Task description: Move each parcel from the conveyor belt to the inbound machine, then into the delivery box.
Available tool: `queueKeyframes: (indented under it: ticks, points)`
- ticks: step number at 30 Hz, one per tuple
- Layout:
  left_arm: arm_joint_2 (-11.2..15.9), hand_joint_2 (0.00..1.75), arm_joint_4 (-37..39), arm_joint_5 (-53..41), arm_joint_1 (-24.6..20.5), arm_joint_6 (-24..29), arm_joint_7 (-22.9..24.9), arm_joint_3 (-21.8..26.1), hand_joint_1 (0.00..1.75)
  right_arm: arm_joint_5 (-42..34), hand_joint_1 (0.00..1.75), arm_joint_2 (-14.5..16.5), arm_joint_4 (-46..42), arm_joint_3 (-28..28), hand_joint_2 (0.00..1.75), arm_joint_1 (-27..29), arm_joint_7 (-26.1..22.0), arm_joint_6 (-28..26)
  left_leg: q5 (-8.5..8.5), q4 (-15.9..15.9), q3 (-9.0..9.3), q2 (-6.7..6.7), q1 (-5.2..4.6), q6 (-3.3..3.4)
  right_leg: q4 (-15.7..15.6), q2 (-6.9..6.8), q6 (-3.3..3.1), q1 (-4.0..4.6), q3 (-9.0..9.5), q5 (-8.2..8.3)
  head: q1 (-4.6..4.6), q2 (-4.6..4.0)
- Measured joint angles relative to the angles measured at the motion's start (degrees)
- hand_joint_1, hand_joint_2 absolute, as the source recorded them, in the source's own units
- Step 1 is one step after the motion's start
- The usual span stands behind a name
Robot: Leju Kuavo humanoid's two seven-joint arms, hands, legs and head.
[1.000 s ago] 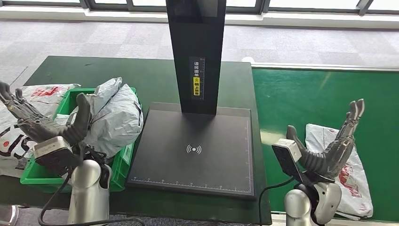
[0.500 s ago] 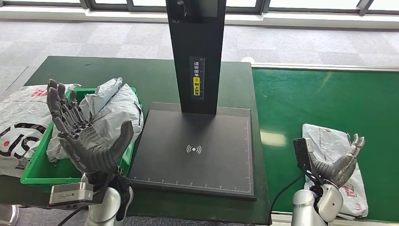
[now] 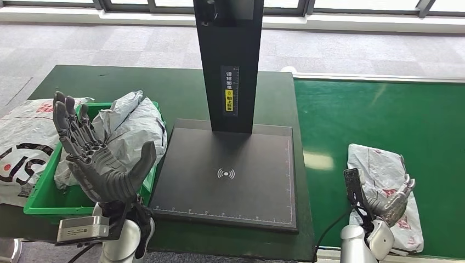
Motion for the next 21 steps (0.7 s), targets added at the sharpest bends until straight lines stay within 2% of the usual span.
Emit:
queueKeyframes:
  ticks: [8,21]
  points:
    - [0.0,1.75,0.01,-1.03,0.0,1.09,0.73,0.01,0.0,2.35,0.0,-1.76,4.91,-0.51,1.75,-1.26,3.71,-0.01,0.0,0.0,-0.04,0.0,0.0,0.0,0.0,0.01,0.0,0.0,0.01,0.0,0.0,0.0]
    - [0.0,1.75,-0.01,-1.32,-0.02,1.23,1.26,0.01,0.0,6.41,0.0,-6.5,17.84,-0.61,1.75,-3.63,15.19,0.05,0.0,0.0,-0.16,-0.04,0.0,0.0,-0.01,-0.04,0.0,0.0,0.02,0.0,0.0,0.0]
